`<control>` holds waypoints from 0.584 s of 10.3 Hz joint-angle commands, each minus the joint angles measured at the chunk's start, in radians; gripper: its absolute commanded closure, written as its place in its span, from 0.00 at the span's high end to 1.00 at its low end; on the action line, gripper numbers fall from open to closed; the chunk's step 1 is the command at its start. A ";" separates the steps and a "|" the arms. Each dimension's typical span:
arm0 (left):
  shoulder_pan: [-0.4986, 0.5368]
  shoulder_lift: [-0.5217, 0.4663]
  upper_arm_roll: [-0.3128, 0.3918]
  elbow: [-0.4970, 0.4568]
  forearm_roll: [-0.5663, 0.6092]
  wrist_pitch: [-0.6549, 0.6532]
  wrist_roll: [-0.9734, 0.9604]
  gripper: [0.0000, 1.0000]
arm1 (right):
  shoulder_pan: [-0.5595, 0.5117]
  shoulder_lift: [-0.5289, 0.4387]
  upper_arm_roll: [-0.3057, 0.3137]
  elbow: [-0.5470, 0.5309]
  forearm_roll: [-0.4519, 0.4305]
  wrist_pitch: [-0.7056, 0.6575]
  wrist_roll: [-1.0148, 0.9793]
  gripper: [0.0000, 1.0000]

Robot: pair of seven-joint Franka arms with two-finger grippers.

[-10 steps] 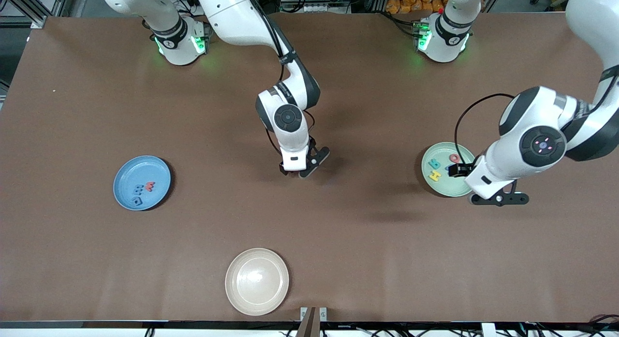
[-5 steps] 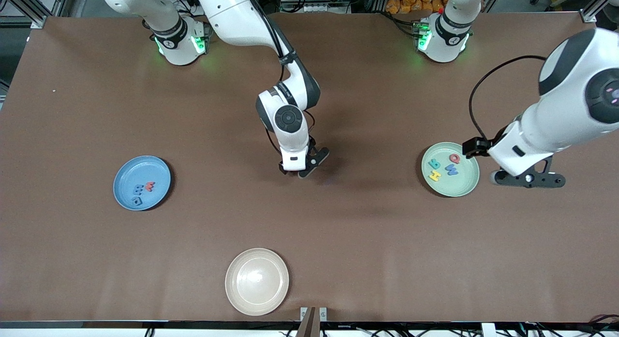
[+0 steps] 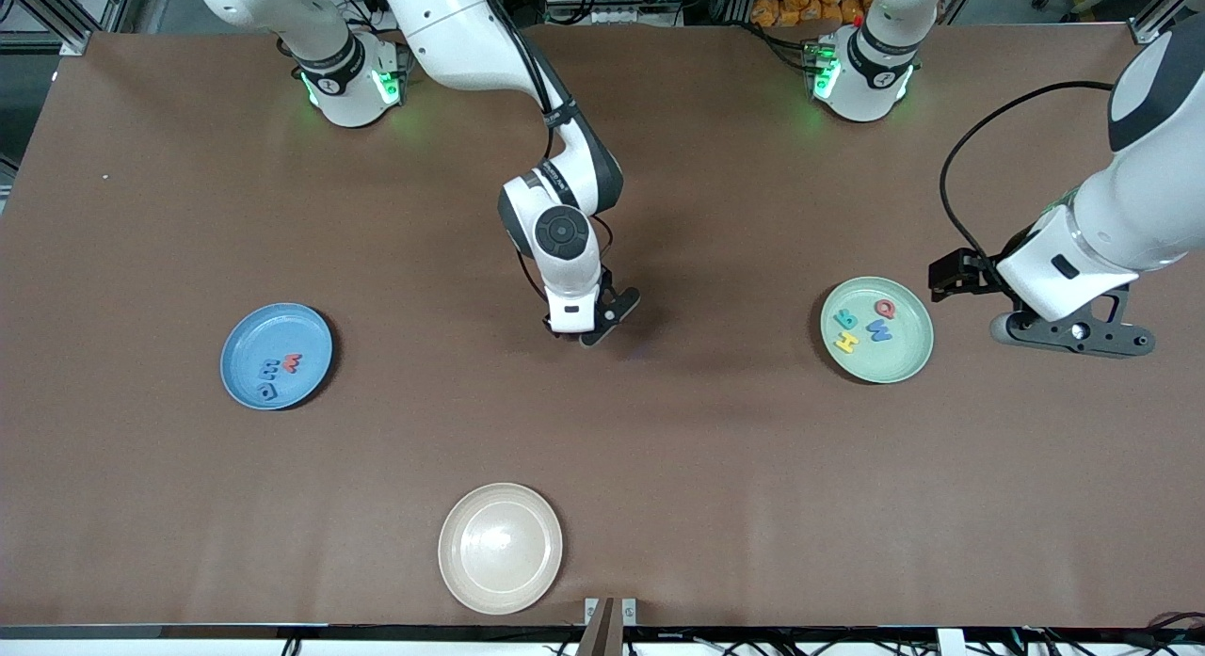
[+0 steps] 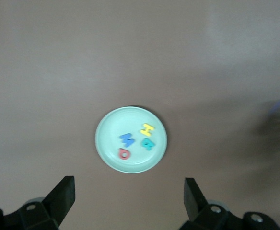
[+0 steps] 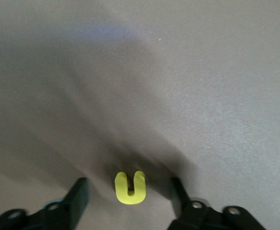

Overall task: Sort upper and lower case letters into plates
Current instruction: 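Drop the M from the left gripper while the right gripper grasps the u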

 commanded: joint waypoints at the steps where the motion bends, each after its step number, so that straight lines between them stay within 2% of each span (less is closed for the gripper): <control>1: -0.272 -0.179 0.366 -0.004 -0.097 0.039 0.103 1.00 | -0.011 0.001 0.013 0.007 0.007 -0.010 0.008 0.00; 4: -0.544 -0.262 0.773 -0.013 -0.326 0.050 0.128 1.00 | -0.012 -0.001 0.013 0.009 0.007 -0.013 0.011 0.00; 5: -0.642 -0.281 0.893 -0.016 -0.332 0.050 0.151 1.00 | -0.014 -0.007 0.012 0.009 0.010 -0.013 0.013 0.00; 6: -0.693 -0.293 0.986 -0.018 -0.346 0.050 0.174 1.00 | -0.018 -0.022 0.007 0.009 0.010 -0.015 0.013 0.00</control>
